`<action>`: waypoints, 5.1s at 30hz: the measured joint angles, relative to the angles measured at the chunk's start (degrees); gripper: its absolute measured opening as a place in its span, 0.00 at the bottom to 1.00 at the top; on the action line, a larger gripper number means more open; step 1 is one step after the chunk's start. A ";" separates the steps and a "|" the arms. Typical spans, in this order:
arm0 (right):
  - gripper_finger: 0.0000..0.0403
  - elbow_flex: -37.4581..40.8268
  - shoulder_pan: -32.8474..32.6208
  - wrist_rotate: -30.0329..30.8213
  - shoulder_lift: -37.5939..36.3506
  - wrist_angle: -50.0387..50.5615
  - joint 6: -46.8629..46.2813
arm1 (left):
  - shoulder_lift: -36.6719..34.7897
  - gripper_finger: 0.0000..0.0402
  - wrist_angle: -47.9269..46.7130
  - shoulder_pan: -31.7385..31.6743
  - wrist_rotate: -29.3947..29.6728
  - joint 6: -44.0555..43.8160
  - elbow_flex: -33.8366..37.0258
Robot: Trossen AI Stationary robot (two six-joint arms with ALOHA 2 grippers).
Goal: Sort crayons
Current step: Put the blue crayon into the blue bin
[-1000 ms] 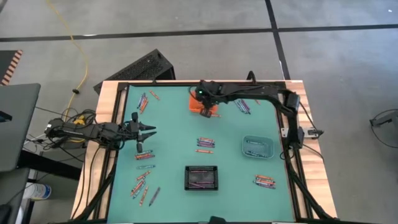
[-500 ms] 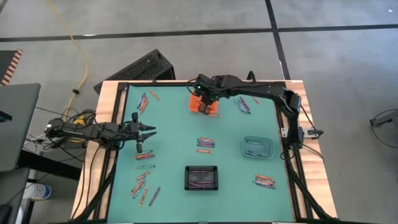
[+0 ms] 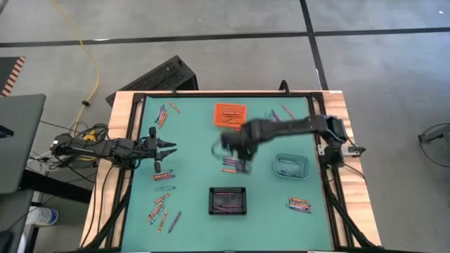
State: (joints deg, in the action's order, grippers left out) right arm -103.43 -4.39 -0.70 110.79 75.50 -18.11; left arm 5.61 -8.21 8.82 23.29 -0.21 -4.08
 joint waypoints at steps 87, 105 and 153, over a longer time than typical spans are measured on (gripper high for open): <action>0.41 57.15 -42.03 6.30 -25.15 -42.61 -37.97 | 0.00 0.21 -0.02 -0.01 0.03 0.01 0.00; 0.37 59.36 -42.07 6.50 -18.51 -45.11 -35.63 | 0.00 0.21 -0.02 0.00 0.04 0.02 0.00; 0.01 56.80 -15.75 7.55 -43.11 -25.24 -2.08 | 0.02 0.21 -0.02 -0.01 0.03 0.02 0.02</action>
State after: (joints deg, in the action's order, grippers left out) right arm -46.63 -20.14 6.85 67.68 50.26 -20.18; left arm 5.63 -8.23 8.81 23.32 -0.19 -4.05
